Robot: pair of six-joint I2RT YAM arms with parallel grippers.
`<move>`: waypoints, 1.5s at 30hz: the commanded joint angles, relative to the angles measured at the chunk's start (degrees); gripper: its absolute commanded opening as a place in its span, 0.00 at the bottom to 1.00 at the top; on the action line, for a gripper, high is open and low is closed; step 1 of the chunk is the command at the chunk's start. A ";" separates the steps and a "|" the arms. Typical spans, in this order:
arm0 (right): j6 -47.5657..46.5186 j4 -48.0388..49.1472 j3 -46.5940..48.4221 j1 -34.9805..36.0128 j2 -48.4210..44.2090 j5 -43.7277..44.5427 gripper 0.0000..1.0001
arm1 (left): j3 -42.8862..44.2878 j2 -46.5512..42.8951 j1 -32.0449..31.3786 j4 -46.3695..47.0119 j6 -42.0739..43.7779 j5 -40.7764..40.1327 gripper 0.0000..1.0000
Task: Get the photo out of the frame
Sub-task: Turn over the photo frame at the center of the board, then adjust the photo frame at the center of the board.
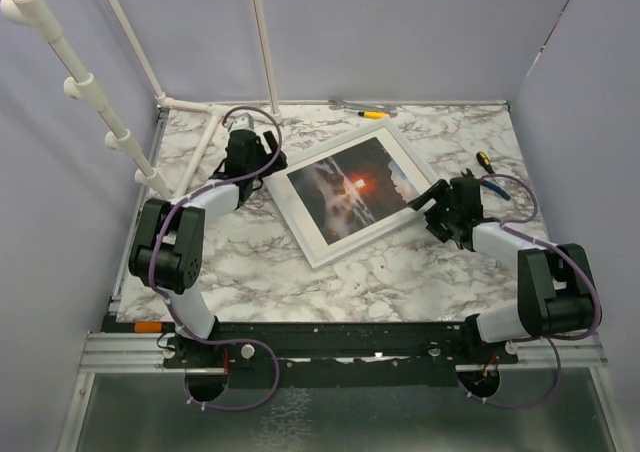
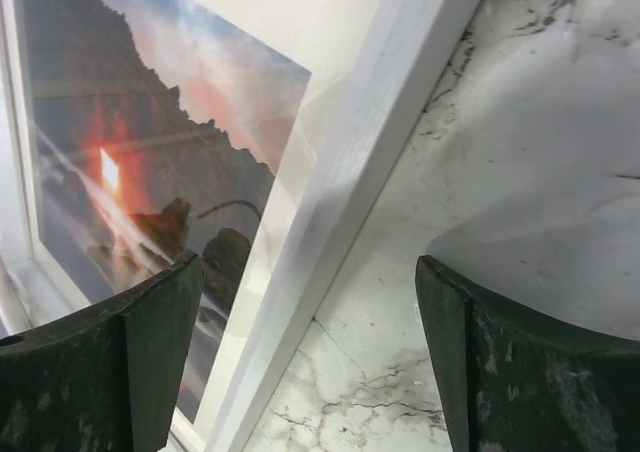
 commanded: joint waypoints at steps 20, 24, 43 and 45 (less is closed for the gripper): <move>-7.71 -9.99 6.49 -0.35 4.58 -1.05 0.69 | 28.66 24.88 -0.14 -15.18 22.91 18.16 0.78; -7.59 -8.55 7.41 -0.34 6.15 -2.75 0.67 | 26.20 24.94 -0.21 -14.96 18.13 18.65 0.70; -11.73 -5.86 11.83 -0.32 9.06 -5.96 0.77 | -17.12 -9.19 -10.45 -8.23 -1.00 -0.19 0.59; -12.88 -5.85 12.70 -0.34 9.30 -7.65 0.79 | -19.46 -12.91 -11.26 -8.63 -1.64 0.63 0.59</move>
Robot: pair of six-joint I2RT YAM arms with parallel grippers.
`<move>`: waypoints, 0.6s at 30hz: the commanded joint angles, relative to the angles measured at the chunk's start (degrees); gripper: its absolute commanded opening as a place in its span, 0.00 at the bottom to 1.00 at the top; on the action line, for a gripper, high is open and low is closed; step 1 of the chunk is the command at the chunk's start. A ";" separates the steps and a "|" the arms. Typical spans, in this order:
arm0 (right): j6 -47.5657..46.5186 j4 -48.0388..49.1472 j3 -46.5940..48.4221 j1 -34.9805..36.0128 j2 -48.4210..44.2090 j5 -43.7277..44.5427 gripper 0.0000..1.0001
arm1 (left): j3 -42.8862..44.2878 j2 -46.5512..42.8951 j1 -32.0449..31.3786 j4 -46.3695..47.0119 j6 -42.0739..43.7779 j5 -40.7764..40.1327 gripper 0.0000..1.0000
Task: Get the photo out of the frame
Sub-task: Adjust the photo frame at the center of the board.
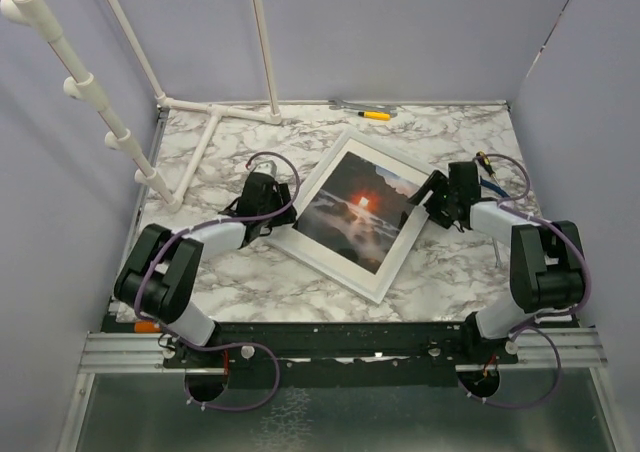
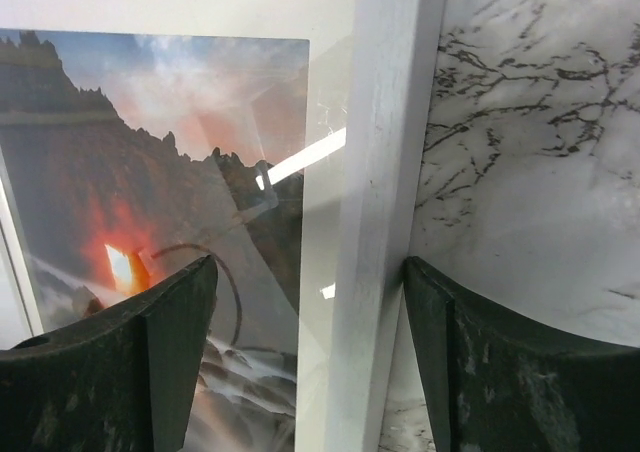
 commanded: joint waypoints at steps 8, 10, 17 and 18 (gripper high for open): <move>-5.59 1.68 3.53 0.82 -1.39 -6.68 0.87 | -4.28 -15.03 -3.43 -9.10 -3.61 2.58 0.63; -5.36 -0.67 2.82 0.83 -2.62 -4.41 0.92 | -1.95 -13.95 -3.35 -11.52 -2.70 -0.41 0.63; -5.78 -4.80 -1.74 0.85 -8.38 -2.28 0.96 | 2.76 -7.94 -3.34 -10.93 -0.32 -5.68 0.64; -6.09 -5.19 -2.40 0.85 -9.26 -2.57 0.96 | 3.39 -6.80 -3.34 -10.89 0.38 -5.59 0.63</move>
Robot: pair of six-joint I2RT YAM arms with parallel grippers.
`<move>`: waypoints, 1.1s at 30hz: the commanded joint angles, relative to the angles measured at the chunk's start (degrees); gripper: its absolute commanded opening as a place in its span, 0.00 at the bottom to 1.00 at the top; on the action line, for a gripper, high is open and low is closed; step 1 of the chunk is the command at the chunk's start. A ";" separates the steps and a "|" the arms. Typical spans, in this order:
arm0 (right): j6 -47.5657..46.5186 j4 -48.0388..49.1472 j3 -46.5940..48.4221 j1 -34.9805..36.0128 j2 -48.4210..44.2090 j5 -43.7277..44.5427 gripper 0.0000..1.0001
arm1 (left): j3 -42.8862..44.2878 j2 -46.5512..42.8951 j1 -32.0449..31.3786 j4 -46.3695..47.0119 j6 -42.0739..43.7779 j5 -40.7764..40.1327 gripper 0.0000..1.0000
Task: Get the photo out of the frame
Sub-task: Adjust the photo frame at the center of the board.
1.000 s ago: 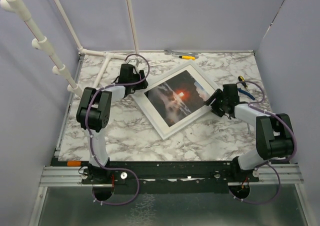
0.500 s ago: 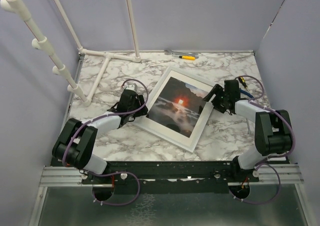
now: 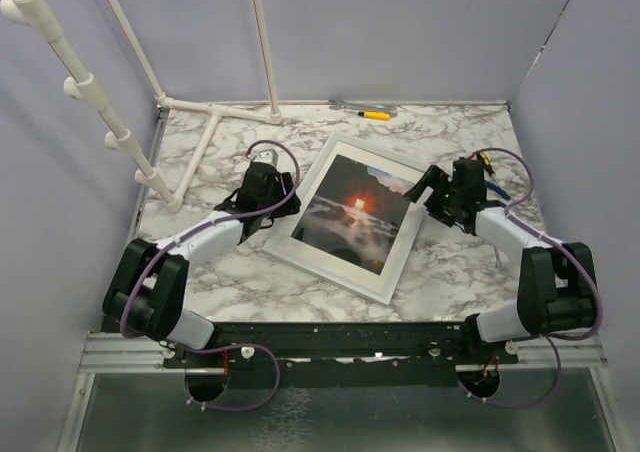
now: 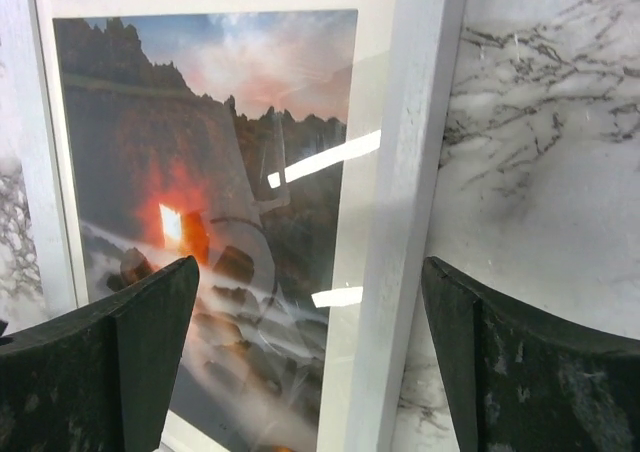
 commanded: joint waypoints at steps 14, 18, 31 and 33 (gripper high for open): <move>-3.52 -5.30 -5.53 0.91 -7.15 -2.23 0.88 | 5.29 13.20 -1.73 0.33 7.50 -4.03 0.58; -3.60 -4.76 -5.56 2.31 -6.06 -2.17 0.87 | 7.67 15.51 -3.83 -2.22 8.90 -7.47 0.51; -6.37 -4.60 -4.82 3.52 -8.75 -4.33 0.76 | 13.06 19.08 -5.44 -7.50 10.97 -14.16 0.14; -7.20 -5.24 -4.24 3.60 -10.69 -4.12 0.76 | 13.00 17.58 -5.51 -7.55 10.95 -14.09 0.12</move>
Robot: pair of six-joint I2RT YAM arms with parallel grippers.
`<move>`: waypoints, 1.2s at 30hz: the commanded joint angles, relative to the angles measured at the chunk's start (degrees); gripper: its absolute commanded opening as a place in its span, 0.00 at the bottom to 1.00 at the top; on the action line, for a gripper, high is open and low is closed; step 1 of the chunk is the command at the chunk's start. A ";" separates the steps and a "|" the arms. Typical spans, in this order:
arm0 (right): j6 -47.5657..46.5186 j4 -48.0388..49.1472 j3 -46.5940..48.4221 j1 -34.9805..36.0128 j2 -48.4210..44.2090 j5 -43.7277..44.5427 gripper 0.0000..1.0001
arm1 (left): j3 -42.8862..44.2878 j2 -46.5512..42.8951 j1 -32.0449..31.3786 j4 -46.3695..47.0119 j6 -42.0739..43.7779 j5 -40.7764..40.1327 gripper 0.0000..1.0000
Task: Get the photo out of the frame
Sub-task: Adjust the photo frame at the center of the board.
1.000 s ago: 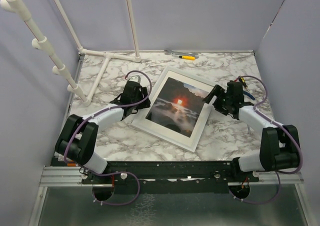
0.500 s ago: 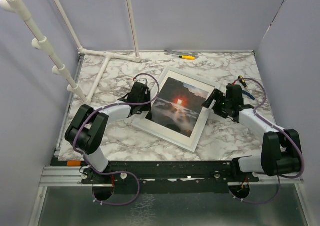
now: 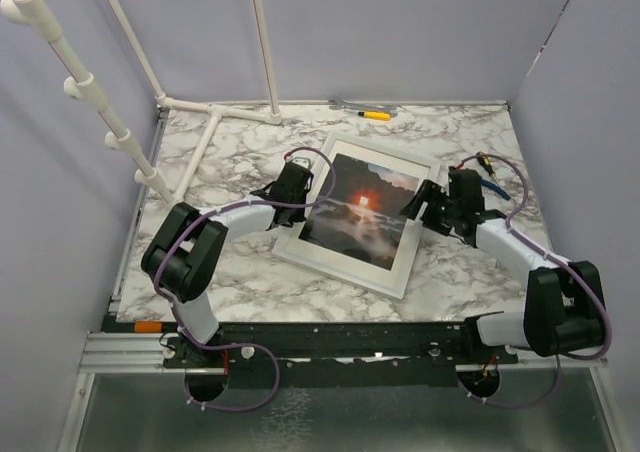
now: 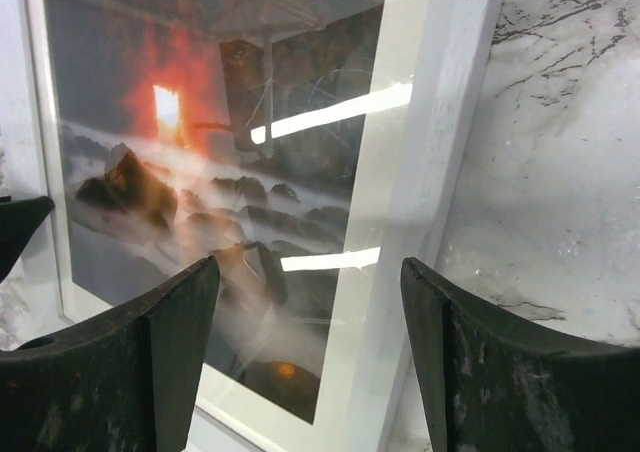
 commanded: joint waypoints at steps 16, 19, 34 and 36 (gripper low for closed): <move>0.29 16.75 6.94 10.82 3.93 -18.45 0.18 | 3.72 -8.94 -0.80 -5.80 -2.31 -3.80 0.04; 2.67 21.33 8.57 13.72 9.44 -19.89 0.02 | 3.68 -9.62 -0.86 -6.01 -2.29 -4.20 0.03; 6.46 29.53 14.40 20.98 28.79 -20.35 0.01 | 4.02 -9.54 -1.08 -6.08 -2.54 -4.00 0.00; 6.65 29.02 14.45 20.98 31.84 -19.21 0.01 | 4.17 -9.79 -1.16 -6.10 -2.69 -3.69 0.00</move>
